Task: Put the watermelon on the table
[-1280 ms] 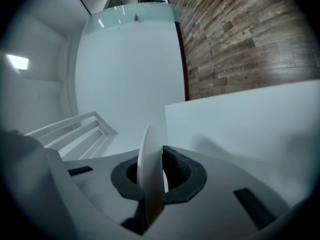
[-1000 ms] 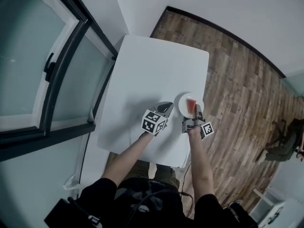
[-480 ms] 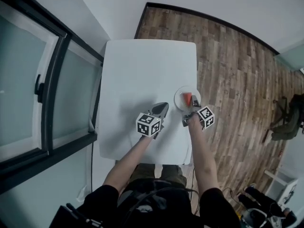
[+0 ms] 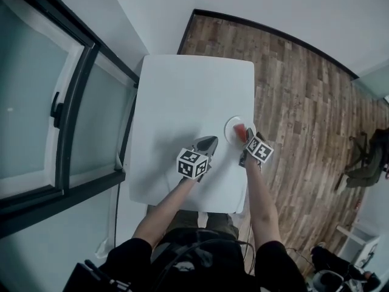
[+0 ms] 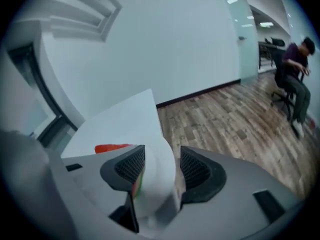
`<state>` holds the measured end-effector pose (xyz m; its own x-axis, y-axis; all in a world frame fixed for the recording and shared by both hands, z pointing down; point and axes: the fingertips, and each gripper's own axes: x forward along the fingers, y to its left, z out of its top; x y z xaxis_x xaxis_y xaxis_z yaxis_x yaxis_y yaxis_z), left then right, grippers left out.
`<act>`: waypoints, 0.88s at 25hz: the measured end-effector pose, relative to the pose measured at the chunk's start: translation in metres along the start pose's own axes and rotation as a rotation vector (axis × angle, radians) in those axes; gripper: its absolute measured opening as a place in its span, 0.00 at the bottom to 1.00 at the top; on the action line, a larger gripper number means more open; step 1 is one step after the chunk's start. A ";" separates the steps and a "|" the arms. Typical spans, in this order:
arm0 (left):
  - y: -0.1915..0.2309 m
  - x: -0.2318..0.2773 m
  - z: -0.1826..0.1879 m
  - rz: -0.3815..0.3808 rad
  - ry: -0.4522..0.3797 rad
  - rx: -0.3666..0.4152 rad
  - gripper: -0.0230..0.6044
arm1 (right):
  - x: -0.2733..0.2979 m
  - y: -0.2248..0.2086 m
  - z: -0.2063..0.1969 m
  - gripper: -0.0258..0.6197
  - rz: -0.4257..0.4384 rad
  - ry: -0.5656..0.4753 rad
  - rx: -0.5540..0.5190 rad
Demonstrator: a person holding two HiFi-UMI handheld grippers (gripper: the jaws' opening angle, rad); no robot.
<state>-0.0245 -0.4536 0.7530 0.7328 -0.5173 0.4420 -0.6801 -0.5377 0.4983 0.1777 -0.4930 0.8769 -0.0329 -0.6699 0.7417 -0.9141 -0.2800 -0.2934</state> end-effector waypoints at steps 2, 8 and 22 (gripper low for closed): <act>-0.001 -0.003 0.000 -0.001 0.000 -0.008 0.05 | -0.005 -0.006 -0.004 0.36 -0.015 -0.010 -0.156; -0.020 -0.021 0.006 -0.002 -0.024 0.039 0.05 | -0.076 0.025 0.004 0.26 0.115 -0.145 -0.357; -0.138 -0.098 0.036 -0.095 -0.141 0.120 0.04 | -0.319 0.097 0.024 0.06 0.387 -0.455 -0.342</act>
<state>-0.0033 -0.3527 0.6136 0.7892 -0.5442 0.2845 -0.6121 -0.6595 0.4364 0.1091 -0.3237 0.5973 -0.2782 -0.9208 0.2734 -0.9494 0.2204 -0.2238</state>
